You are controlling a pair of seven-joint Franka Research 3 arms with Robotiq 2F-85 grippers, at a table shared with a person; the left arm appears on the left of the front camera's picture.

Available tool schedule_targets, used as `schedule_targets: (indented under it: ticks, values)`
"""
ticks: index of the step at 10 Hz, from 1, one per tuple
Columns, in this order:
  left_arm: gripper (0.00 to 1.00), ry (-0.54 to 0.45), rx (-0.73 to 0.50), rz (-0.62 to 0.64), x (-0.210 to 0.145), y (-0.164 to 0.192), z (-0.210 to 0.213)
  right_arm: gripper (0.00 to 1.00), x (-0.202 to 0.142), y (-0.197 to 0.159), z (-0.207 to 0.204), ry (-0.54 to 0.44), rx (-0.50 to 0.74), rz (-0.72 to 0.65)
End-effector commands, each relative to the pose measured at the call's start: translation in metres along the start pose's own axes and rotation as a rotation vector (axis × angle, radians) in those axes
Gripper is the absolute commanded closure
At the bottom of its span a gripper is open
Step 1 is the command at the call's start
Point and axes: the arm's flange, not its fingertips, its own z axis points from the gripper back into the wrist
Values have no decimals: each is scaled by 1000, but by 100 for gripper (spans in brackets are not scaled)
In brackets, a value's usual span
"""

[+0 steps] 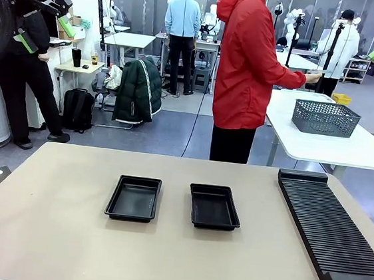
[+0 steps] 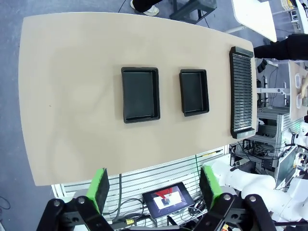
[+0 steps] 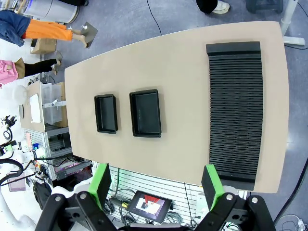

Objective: Inspect and transfer BCBs to ESD trays.
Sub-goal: Pick up the Blank PCB from the PCB Rack and place it in the left ESD tray.

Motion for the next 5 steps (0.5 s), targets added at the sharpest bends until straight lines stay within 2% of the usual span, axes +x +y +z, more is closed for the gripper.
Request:
schedule_targets:
  ticks: [1, 5]
  values:
    - [0, -1, 2, -6, 0, 1, 1, 0, 0, -1, -1, -1, 2, -2]
    - [0, -1, 2, -6, 0, 1, 1, 0, 0, -1, -1, -1, 2, -2]
